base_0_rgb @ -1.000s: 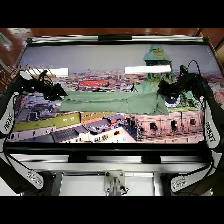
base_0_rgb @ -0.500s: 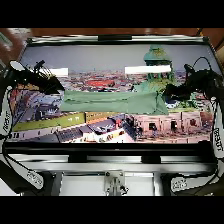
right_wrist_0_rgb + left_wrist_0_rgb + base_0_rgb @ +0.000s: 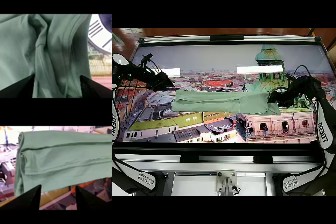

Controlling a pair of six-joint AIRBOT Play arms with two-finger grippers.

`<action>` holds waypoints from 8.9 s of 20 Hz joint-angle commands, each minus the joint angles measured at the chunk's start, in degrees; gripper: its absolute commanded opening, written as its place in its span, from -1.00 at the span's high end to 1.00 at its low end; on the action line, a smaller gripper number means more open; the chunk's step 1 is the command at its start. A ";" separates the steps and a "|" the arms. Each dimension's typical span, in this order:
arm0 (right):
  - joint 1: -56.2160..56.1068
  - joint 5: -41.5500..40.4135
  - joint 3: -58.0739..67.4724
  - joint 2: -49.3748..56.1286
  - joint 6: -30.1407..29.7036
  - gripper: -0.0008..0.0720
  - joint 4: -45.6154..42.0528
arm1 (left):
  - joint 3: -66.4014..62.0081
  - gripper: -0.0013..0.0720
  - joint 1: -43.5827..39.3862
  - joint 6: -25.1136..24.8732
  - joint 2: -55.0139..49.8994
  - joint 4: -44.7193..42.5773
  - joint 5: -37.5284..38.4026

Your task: Fold the shirts.

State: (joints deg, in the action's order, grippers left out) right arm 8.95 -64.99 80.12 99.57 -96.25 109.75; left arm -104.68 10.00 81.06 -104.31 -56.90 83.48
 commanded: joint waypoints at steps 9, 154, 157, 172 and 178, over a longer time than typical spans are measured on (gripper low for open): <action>-1.92 0.72 0.04 4.76 2.54 -0.02 3.34 | -0.04 -0.43 -0.33 0.02 0.28 0.00 0.17; 11.13 2.36 -5.25 -5.64 43.76 0.80 7.08 | 11.52 0.88 -1.11 -2.60 45.20 5.84 -9.27; 10.49 0.50 -5.25 -6.51 44.41 0.66 1.05 | 11.52 0.88 -1.11 -2.60 45.20 5.84 -9.27; 16.41 -1.03 -9.20 -16.87 36.44 -0.61 -9.84 | 11.52 0.88 -1.11 -2.60 44.94 5.84 -9.31; 17.31 9.57 -18.47 -16.87 33.11 -0.87 -1.01 | 11.52 0.88 -1.11 -2.60 44.92 5.84 -9.31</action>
State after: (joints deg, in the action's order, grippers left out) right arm 26.04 -61.14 64.79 82.74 -61.39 104.62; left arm -93.17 8.93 78.43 -59.37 -51.07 74.19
